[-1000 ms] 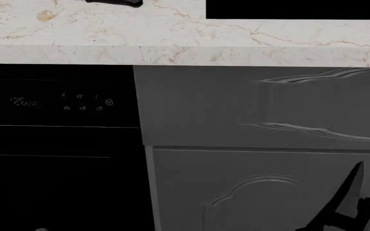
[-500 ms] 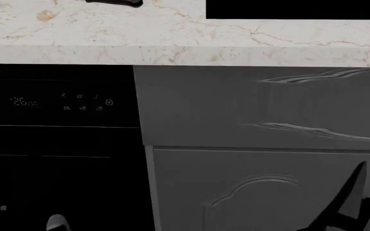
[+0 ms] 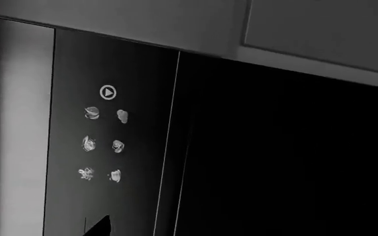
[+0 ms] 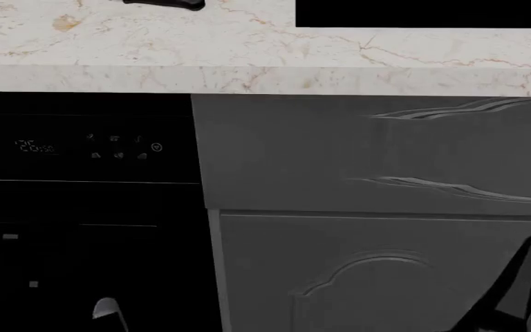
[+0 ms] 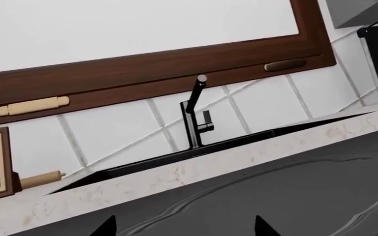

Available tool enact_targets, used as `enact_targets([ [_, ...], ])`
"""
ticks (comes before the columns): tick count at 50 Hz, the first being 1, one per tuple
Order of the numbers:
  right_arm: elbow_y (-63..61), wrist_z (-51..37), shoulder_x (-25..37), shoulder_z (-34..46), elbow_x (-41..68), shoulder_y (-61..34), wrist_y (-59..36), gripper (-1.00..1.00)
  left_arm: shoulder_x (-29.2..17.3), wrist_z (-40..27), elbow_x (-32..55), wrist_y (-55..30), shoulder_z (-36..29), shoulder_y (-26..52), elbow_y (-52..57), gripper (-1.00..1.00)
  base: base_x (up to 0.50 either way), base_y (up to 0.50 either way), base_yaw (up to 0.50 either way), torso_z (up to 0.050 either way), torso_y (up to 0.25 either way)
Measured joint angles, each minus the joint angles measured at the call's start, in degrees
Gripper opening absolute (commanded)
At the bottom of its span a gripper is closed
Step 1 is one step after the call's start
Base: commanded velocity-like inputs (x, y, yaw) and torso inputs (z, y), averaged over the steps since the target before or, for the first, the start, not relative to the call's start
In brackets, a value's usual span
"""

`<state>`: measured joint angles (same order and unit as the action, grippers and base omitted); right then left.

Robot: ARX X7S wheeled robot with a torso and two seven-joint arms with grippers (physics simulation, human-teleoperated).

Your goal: Open the dishwasher door

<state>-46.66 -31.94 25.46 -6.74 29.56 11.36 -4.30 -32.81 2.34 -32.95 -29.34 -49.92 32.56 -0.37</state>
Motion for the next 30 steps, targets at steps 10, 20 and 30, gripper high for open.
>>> enact_targets([
  [10, -0.05, -0.11, 0.13, -0.28, 0.11, 0.35, 0.32, 1.0, 1.45, -0.82, 0.1, 1.89, -0.97, 1.2, -3.8, 1.0, 0.0, 0.0, 0.0, 0.0, 0.0],
  [20, -0.07, -0.21, 0.31, -0.53, 0.21, 0.67, 0.55, 1.0, 2.97, -1.76, 0.06, 3.92, -1.93, 2.81, -8.06, 1.0, 0.0, 0.0, 0.0, 0.0, 0.0],
  [30, -0.02, -0.22, 0.36, -0.65, 0.17, 1.1, 0.93, 1.0, 4.3, -1.89, -0.52, 4.99, -3.05, 4.53, -11.26, 1.0, 0.0, 0.0, 0.0, 0.0, 0.0],
])
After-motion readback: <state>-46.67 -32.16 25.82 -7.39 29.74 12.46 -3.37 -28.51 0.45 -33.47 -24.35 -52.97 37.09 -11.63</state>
